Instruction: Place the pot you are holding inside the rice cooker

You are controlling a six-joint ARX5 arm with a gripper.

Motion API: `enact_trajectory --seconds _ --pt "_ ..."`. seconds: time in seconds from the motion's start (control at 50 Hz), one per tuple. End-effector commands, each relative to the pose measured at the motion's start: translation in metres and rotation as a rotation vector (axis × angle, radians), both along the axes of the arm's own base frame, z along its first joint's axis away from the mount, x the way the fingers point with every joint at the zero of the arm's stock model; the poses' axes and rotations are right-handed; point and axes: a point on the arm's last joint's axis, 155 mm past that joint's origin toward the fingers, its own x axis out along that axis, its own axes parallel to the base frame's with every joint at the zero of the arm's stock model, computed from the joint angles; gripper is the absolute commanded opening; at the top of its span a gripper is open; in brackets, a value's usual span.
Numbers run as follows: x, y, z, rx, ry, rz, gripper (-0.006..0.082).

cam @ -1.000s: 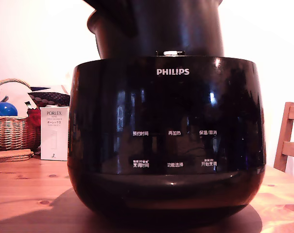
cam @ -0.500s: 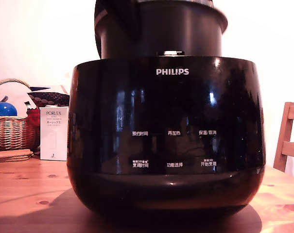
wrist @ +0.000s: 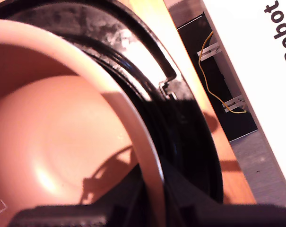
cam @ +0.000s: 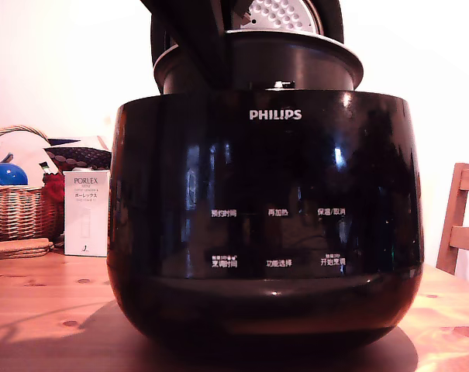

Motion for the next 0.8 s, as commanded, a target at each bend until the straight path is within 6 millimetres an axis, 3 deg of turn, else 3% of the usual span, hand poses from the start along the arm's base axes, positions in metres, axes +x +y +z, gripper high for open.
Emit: enact_trajectory --seconds 0.0,0.14,0.32,0.6,0.78 --pt "-0.0041 -0.0067 0.0117 -0.045 -0.003 -0.013 -0.0024" --pt "-0.0042 -0.0072 0.0117 -0.047 -0.002 -0.013 -0.0022" --pt "-0.0025 -0.0116 0.0136 -0.072 0.002 -0.002 0.0077" --pt "-0.0065 -0.0158 0.0154 -0.094 0.028 0.004 0.0086" --pt "-0.0082 -0.0133 0.0145 -0.081 0.057 0.069 0.0197"
